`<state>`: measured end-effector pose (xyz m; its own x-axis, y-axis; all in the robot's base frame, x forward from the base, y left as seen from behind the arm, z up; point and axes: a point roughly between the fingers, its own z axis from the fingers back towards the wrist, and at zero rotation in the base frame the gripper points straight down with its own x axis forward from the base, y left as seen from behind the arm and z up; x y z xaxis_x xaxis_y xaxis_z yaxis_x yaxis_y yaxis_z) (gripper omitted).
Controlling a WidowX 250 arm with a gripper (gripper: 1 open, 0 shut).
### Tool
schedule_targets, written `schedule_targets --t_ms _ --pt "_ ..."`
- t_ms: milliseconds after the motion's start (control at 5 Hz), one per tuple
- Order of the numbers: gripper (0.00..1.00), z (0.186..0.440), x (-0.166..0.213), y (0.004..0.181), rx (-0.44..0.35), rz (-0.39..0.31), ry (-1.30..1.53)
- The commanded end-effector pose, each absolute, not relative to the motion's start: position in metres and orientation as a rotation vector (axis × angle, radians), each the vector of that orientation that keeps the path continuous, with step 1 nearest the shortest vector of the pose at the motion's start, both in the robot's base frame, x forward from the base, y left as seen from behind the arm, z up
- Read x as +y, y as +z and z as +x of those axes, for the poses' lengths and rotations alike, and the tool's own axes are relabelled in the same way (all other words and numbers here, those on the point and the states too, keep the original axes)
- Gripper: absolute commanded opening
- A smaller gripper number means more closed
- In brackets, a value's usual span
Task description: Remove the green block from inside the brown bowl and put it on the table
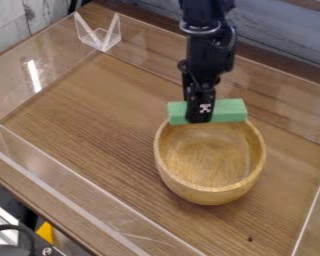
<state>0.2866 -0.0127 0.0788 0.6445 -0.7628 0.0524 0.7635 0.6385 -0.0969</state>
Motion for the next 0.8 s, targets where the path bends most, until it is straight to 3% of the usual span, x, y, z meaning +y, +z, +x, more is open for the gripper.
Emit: schedule_targets --t_ms 0,200,600 --pt "0.0 0.296 -0.007 0.1 -0.06 -0.081 -0.853" --pt "0.0 0.304 0.0 0.098 -0.061 -0.078 -0.879" --pt "0.0 0.294 0.036 0.106 -0.091 -0.037 -0.627"
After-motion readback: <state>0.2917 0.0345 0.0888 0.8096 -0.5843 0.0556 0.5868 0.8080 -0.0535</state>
